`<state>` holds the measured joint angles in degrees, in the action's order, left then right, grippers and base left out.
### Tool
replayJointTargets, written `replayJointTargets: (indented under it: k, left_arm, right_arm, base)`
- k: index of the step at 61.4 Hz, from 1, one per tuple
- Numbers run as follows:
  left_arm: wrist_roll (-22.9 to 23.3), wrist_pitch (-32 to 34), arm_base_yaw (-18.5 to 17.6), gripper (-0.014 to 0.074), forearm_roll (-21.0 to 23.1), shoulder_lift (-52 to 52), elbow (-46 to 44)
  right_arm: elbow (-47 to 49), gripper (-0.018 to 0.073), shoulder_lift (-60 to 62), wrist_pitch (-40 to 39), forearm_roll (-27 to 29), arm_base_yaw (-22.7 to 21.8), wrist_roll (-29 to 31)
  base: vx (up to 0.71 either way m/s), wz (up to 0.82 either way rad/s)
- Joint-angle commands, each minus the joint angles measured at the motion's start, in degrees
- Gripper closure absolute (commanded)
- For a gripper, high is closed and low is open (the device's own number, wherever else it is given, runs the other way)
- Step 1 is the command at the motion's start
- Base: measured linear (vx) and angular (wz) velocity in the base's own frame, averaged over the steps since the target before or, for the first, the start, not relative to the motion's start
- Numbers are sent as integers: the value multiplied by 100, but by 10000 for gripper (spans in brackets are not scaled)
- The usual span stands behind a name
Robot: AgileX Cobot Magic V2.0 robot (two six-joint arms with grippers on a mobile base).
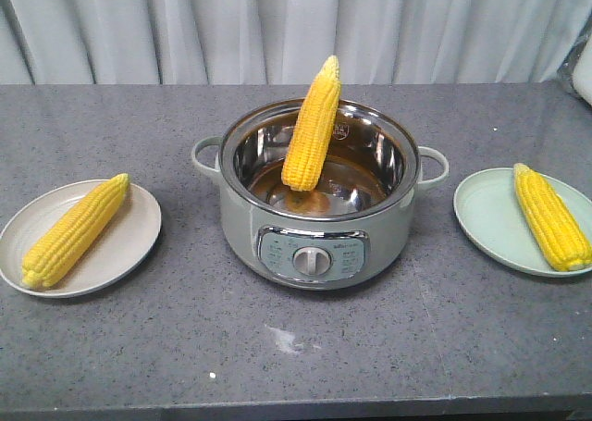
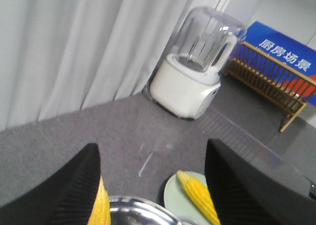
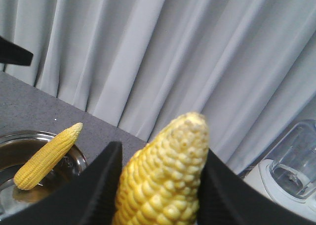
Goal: Distribute corn equally
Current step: 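Raise the held cob up and away from the pot with the right gripper, then reach the left gripper to the last cob and close on its tip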
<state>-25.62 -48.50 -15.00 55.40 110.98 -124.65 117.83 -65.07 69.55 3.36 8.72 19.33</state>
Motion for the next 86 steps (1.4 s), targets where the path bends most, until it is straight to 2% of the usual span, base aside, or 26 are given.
replayJointTargets:
  k: [1,13,18,25,37,86]
  left_arm:
    - [177,43,-141,103,201,1,-231]
    - [171,388,-261,-28,248,350,-231]
    - [171,525,-283,-54,265,445,-271]
    - [151,761,-354,-52,244,657,-512]
    - [156,747,-389,-48,188,1108,-941]
    - [11,754,-594,-18,248,1696,-949]
  right_arm:
    - [117,564,44,-421,-67,-21,3]
    - [117,564,44,-398,-67,-21,3]
    - [117,564,38,-385,-67,-21,3]
    - [117,564,24,-359,-67,-21,3]
    - [117,564,-13,-295,-59,-21,-18]
    - [112,564,-12,-180,-49,-21,-18]
  base:
    - [0,0]
    - [0,0]
    - [0,0]
    - [0,0]
    - [0,0]
    - [0,0]
